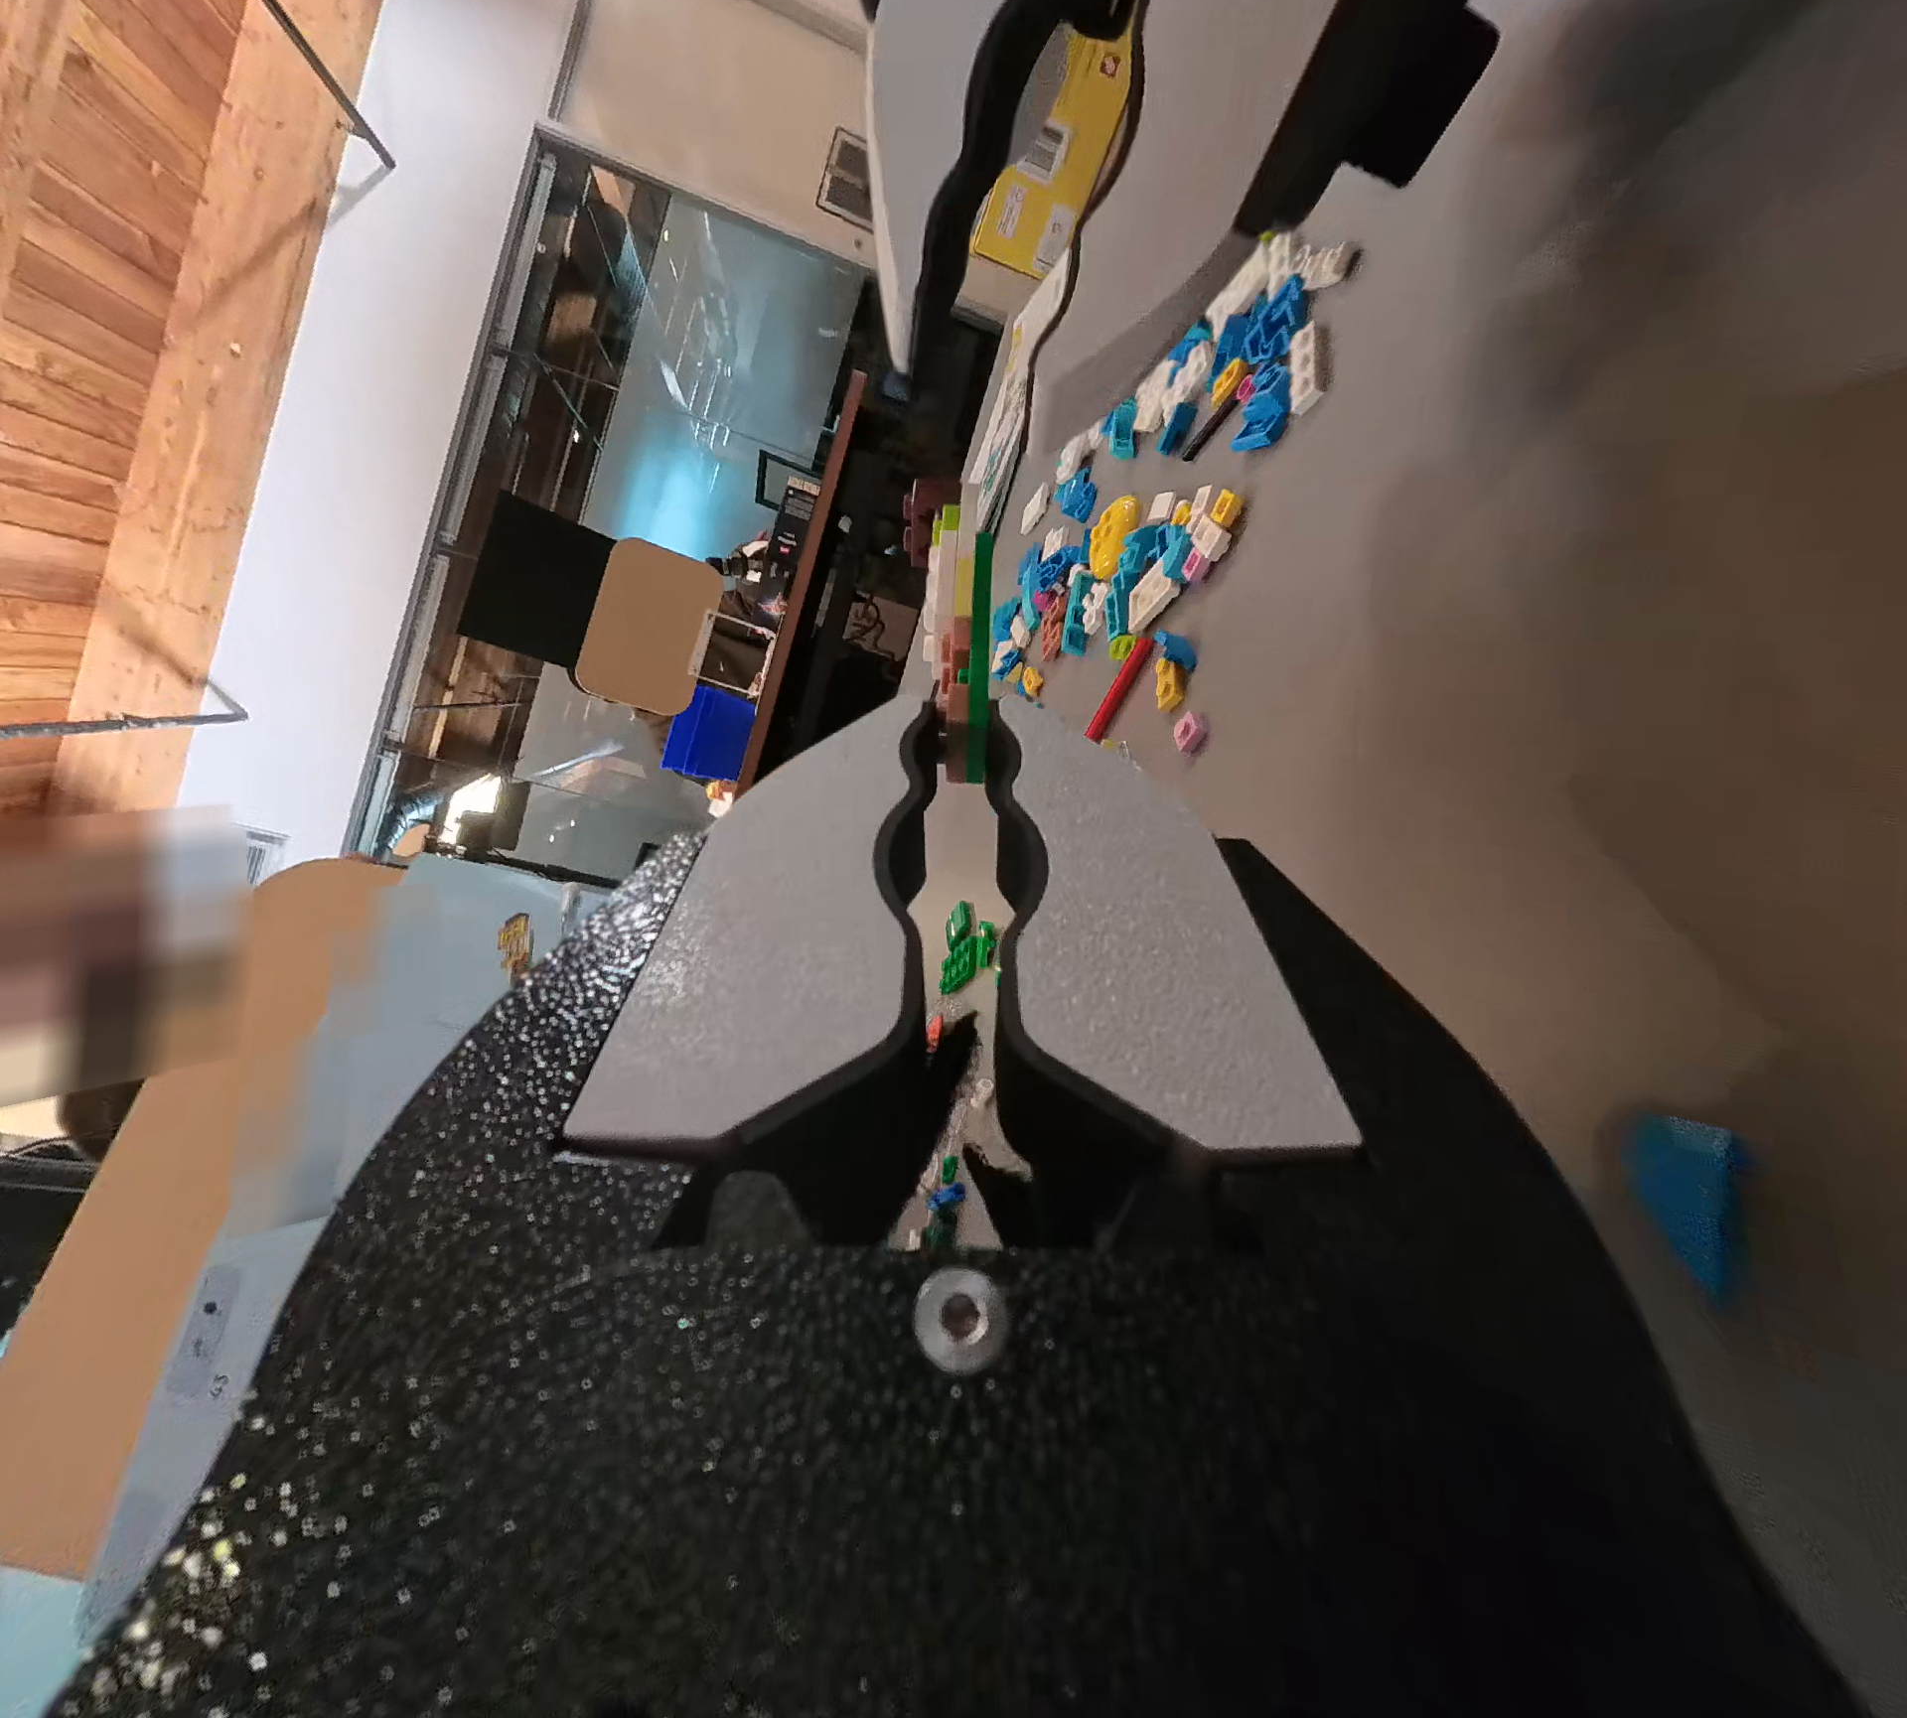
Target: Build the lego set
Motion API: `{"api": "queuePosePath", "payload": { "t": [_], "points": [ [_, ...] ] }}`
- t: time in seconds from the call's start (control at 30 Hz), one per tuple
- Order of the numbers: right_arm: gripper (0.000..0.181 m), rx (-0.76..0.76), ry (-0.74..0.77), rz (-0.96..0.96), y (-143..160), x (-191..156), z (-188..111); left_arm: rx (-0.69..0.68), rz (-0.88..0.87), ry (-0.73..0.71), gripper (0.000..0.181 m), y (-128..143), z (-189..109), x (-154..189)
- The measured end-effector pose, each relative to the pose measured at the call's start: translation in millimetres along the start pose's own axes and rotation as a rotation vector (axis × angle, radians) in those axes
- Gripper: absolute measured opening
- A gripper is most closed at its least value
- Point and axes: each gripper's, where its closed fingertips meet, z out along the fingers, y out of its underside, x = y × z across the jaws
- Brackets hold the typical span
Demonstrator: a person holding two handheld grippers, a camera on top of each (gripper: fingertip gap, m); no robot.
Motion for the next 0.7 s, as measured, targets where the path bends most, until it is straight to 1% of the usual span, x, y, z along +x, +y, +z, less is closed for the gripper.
{"api": "queuePosePath", "payload": {
  "t": [0.1, 0.2, 0.27, 0.33, 0.43, 0.5, 0.6, 0.7],
  "points": [
    [0.027, -0.037, 0.003, 0.105, 14, 7, 2, 0.0, 0.014, 0.018, 0.008, 3, 1, 3],
    [0.028, -0.071, 0.002, 0.219, 28, 18, 3, 0.024, 0.062, 0.046, 0.008, -3, 2, 10],
    [0.027, -0.085, -0.055, 0.312, 35, 23, 6, 0.039, 0.108, 0.061, 0.008, -9, 3, 16],
    [0.024, -0.084, -0.188, 0.441, 35, 19, 12, 0.065, 0.15, 0.083, 0.008, -15, 3, 23],
    [0.017, -0.12, -0.474, 0.592, 31, 3, 28, 0.085, 0.183, 0.101, 0.008, -18, 3, 28],
    [0.017, -0.137, -0.632, 0.614, 25, -6, 43, 0.104, 0.176, 0.111, 0.008, -20, 2, 29],
    [0.016, -0.184, -0.855, 0.564, 17, -22, 61, 0.11, 0.161, 0.107, 0.008, -19, 2, 28],
    [0.008, -0.244, -1.044, 0.552, 7, -39, 73, 0.104, 0.163, 0.107, 0.008, -18, 2, 28]
  ]
}}
